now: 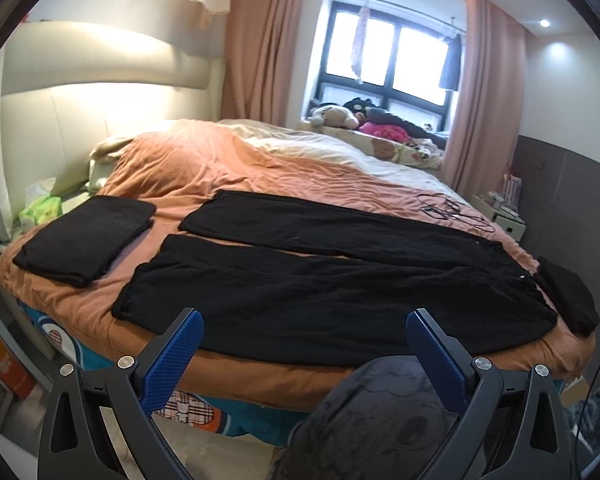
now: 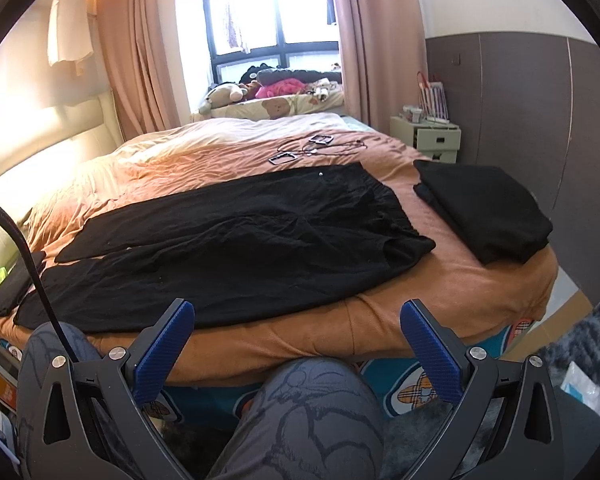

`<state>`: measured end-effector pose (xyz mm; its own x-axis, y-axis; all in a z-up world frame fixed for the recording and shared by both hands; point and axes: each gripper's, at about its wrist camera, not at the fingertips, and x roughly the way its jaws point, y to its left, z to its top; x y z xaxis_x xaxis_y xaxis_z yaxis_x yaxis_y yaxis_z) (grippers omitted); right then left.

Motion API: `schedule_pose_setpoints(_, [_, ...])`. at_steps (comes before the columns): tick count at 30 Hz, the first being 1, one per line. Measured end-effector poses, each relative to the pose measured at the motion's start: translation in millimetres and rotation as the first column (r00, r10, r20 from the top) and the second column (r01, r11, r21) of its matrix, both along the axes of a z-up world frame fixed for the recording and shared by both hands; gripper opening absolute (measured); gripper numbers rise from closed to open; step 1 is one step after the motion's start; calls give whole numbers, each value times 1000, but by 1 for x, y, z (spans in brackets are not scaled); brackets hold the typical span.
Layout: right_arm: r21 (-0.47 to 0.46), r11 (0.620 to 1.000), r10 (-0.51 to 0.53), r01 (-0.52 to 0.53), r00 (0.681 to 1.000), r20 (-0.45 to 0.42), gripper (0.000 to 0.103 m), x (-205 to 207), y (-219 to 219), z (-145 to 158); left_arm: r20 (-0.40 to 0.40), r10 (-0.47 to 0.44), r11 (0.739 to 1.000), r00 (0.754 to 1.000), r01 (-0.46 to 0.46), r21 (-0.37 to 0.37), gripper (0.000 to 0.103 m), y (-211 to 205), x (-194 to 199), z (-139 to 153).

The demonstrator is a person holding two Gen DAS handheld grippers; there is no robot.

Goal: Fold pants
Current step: 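Move both tools down to the hems of the black pants legs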

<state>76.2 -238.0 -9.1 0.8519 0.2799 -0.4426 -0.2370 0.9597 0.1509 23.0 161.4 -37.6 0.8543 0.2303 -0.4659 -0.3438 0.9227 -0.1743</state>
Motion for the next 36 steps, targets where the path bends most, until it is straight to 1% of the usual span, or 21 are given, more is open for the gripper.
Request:
schedule_pose_setpoints(6, [10,1000,-14,14,999,-30,103,25,-7,3,-37,65,997,997,-67,-42,101,33,7,-17])
schedule_pose_setpoints(8, [13,1000,-15,16,999,-37,103,31,-5,3,-47,81,994,996,-84,-68,101,45,9,-24])
schedule_pose_setpoints(11, [34,999,-17,19,998,-64,103,45,-6,1,-70,108,987,992,-116,-113,96,64,11,-37])
schedule_pose_setpoints(13, [36,999,-19,22,997,-79,103,53,-5,-1,-95,132,977,987,-146,-158,86,80,14,-49])
schedule_pose_setpoints(16, [32,999,-36,39,995,-98,103,68,-5,-5,-130,152,957,980,-179,-227,78,101,17,-65])
schedule_pose_setpoints(20, [59,997,-40,48,991,-129,99,84,-5,-9,-156,191,942,969,-226,-247,77,119,18,-79])
schedule_pose_setpoints(26, [89,994,-50,69,979,-199,98,107,-5,-18,-186,208,921,960,-256,-294,77,141,28,-98])
schedule_pose_setpoints(32, [123,987,-69,106,958,-278,96,130,-11,-30,-196,211,887,957,-272,-374,76,157,43,-122])
schedule_pose_setpoints(33, [127,986,-71,111,955,-289,96,134,-12,-31,-197,210,882,957,-273,-384,74,160,45,-126])
schedule_pose_setpoints(34, [129,985,-72,114,952,-297,96,138,-12,-32,-207,211,873,955,-280,-399,69,164,48,-132])
schedule_pose_setpoints(36, [142,982,-72,123,943,-324,95,146,-17,-37,-222,216,859,951,-293,-419,64,171,53,-141])
